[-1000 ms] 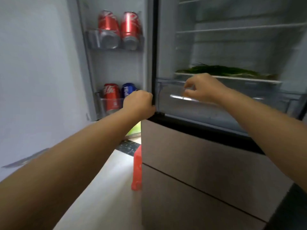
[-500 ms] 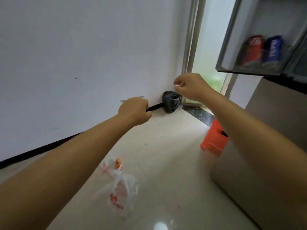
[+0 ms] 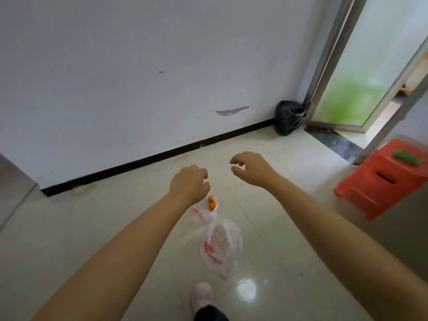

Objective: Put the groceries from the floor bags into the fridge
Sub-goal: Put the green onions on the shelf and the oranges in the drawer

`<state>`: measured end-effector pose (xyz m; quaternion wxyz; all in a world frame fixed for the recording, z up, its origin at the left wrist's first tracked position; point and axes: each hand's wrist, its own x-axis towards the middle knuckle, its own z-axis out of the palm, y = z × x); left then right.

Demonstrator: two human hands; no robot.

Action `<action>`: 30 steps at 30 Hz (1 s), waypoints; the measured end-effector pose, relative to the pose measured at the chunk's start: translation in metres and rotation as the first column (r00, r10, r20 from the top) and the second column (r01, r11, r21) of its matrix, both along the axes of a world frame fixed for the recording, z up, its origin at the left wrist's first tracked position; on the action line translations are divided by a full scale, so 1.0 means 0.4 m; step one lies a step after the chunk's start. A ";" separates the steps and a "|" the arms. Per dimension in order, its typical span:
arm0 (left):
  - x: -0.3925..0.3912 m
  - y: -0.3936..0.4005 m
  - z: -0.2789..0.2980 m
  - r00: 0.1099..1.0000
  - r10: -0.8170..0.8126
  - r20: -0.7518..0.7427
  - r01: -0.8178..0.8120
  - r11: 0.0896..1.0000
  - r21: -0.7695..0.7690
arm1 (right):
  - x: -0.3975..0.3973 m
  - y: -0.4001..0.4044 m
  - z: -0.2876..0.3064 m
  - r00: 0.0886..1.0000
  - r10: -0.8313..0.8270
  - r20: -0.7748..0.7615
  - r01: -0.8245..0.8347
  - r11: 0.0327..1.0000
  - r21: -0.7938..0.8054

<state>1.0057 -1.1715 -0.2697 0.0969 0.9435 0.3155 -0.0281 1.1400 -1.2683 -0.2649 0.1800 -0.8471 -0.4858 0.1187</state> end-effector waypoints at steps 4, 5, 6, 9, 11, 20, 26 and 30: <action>0.077 0.188 -0.080 0.998 -0.020 -0.056 0.018 0.999 -0.047 | 0.074 0.186 -0.086 0.996 -0.044 -0.078 0.041 0.998 -0.045; 0.096 0.234 -0.095 0.997 -0.018 -0.075 0.013 0.998 -0.068 | 0.093 0.229 -0.100 0.992 -0.068 -0.107 0.063 0.996 -0.055; 0.117 0.279 -0.110 0.995 -0.015 -0.096 0.006 0.996 -0.084 | 0.111 0.269 -0.114 0.987 -0.095 -0.132 0.087 0.994 -0.064; 0.174 0.400 -0.147 0.992 0.017 -0.127 -0.036 0.988 -0.147 | 0.147 0.371 -0.165 0.959 -0.182 -0.216 0.162 0.981 -0.106; 0.210 0.471 -0.175 0.987 -0.009 -0.159 -0.017 0.986 -0.163 | 0.168 0.427 -0.207 0.936 -0.235 -0.261 0.210 0.970 -0.122; 0.454 0.816 -0.363 0.912 -0.283 -0.296 0.243 0.956 -0.166 | 0.308 0.638 -0.413 0.816 -0.487 -0.311 0.417 0.869 -0.265; 0.692 1.012 -0.493 0.689 -0.622 -0.372 0.590 0.780 -0.210 | 0.370 0.797 -0.546 0.568 -0.770 -0.291 0.656 0.637 -0.404; 0.786 1.095 -0.599 0.544 -0.732 -0.411 0.706 0.664 -0.248 | 0.372 0.893 -0.645 0.480 -0.822 -0.307 0.666 0.569 -0.483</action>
